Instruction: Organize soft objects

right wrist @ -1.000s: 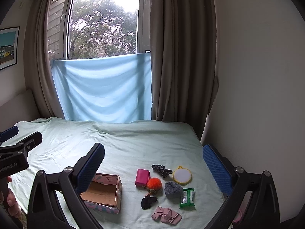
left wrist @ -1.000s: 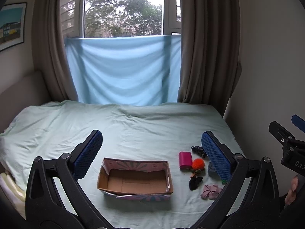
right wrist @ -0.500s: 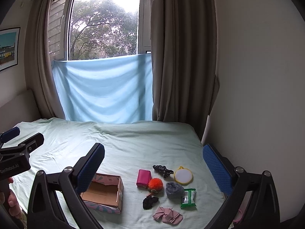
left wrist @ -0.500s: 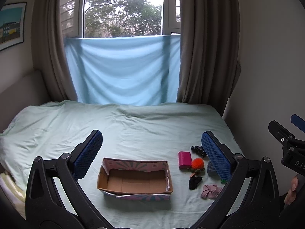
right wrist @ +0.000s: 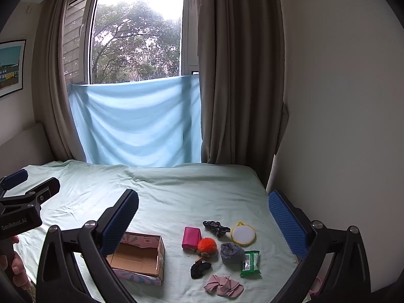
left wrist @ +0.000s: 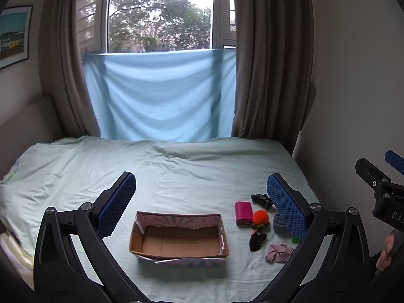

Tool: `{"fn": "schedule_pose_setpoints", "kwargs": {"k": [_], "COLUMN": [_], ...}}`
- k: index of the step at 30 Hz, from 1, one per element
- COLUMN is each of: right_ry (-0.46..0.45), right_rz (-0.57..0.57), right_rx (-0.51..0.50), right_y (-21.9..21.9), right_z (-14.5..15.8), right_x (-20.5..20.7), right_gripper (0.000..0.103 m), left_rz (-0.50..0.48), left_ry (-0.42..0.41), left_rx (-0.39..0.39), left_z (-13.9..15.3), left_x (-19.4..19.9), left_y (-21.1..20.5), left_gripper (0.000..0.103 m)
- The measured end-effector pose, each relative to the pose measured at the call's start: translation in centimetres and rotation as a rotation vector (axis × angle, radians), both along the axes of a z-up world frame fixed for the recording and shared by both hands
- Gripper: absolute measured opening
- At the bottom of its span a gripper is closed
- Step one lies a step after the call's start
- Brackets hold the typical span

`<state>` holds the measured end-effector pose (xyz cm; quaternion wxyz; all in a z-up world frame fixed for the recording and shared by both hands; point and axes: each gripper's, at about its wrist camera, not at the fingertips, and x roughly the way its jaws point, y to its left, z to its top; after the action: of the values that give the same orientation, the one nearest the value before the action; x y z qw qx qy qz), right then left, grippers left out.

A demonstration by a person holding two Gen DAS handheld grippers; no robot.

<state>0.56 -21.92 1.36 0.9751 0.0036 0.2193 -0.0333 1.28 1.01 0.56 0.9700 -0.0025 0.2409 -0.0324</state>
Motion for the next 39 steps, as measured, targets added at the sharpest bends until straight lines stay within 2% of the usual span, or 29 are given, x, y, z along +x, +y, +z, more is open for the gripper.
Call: {"fn": "schedule_pose_setpoints", "kwargs": {"k": [5,11,16,21,28,35,39], "right_ry": [-0.001,0.003,0.031,0.058,0.112,0.19,0.229], "right_rz": [-0.019,-0.097,-0.152,-0.16,-0.074,0.047,0.135], "right_rx": [0.001,-0.005,-0.007,-0.003,0.0,-0.011,-0.027], "right_y": [0.2,-0.5,-2.6,-5.9,-11.1,-14.9,-16.0], "right_z": [0.4,0.4,-0.6,-3.0,-9.0,-17.2,-22.3], "right_x": [-0.2,-0.4,-0.2,0.6,3.7,8.4,10.9], "right_gripper": [0.103,0.103,0.103,0.103,0.103,0.103,0.103], "left_rz": [-0.007,-0.052,-0.107,-0.107,-0.08,-0.044,-0.07], "left_ry": [0.001,0.026,0.058,0.114,0.175,0.232,0.251], "left_rx": [0.001,-0.014,-0.034,-0.057,-0.029,-0.008,0.032], "left_z": [0.4,0.5,-0.8,-3.3,-8.3,-16.3,-20.8], "left_x": [0.0,1.0,2.6,4.4,7.0,10.5,12.4], "left_y": [0.1,-0.1,-1.5,-4.2,-9.9,-15.3,-17.9], "left_gripper": [0.103,0.103,0.103,0.103,0.103,0.103,0.103]}}
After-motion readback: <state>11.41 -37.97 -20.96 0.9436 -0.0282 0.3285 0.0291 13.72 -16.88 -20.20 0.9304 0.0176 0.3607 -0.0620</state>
